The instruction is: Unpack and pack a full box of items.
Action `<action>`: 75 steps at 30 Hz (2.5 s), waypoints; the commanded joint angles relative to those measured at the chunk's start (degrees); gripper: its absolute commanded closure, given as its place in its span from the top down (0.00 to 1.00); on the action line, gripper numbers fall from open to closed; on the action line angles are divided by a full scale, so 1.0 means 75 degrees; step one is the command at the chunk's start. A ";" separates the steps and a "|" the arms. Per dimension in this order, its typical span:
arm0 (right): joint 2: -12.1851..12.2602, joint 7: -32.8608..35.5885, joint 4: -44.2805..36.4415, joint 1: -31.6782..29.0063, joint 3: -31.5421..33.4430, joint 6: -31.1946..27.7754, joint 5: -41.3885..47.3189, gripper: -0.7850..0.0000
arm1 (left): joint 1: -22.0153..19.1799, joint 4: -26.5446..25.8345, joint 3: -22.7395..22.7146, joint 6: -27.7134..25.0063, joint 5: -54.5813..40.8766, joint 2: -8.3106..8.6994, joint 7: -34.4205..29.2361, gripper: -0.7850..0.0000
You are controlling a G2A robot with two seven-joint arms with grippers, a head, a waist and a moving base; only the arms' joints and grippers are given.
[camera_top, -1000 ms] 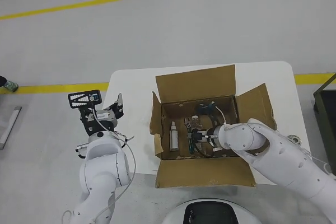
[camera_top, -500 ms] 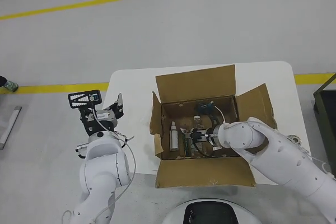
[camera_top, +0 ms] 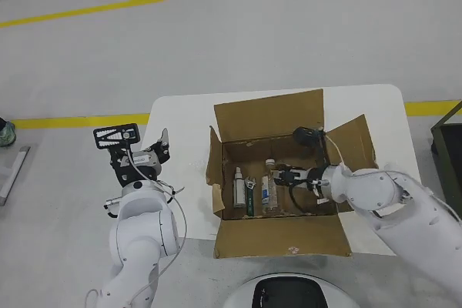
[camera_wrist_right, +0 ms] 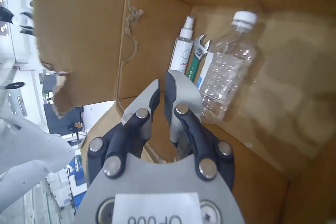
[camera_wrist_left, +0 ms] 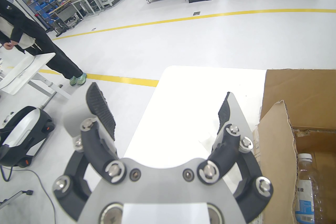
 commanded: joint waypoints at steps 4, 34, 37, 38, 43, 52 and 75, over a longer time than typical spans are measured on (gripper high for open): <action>0.0290 -0.0412 -0.1192 -0.1579 0.2355 -0.1077 0.0513 0.00 | 0.0000 0.0000 0.0000 0.0000 0.0000 0.0000 0.0000 1.00; 0.0929 0.3709 -0.2020 -0.5556 0.7524 -0.3213 -0.3447 0.00 | 0.0000 0.0000 0.0000 0.0000 0.0000 0.0000 0.0000 1.00; 0.0929 0.3709 -0.2020 -0.5556 0.7524 -0.3213 -0.3447 0.00 | 0.0000 0.0000 0.0000 0.0000 0.0000 0.0000 0.0000 1.00; 0.0929 0.3709 -0.2020 -0.5556 0.7524 -0.3213 -0.3447 0.00 | 0.0000 0.0000 0.0000 0.0000 0.0000 0.0000 0.0000 1.00; 0.0930 0.3611 -0.2028 -0.5559 0.7503 -0.3232 -0.3531 0.00 | 0.0000 0.0000 0.0000 0.0000 0.0000 0.0000 0.0000 1.00; 0.1192 0.4554 -0.1405 -0.3931 0.6491 -0.2950 -0.5263 0.00 | 0.0000 0.0000 0.0000 0.0000 0.0000 0.0000 0.0000 1.00; 0.1362 0.5152 0.1227 -0.0967 0.3234 -0.3321 -0.5591 0.00 | 0.0000 0.0000 0.0000 0.0000 0.0000 0.0000 0.0000 1.00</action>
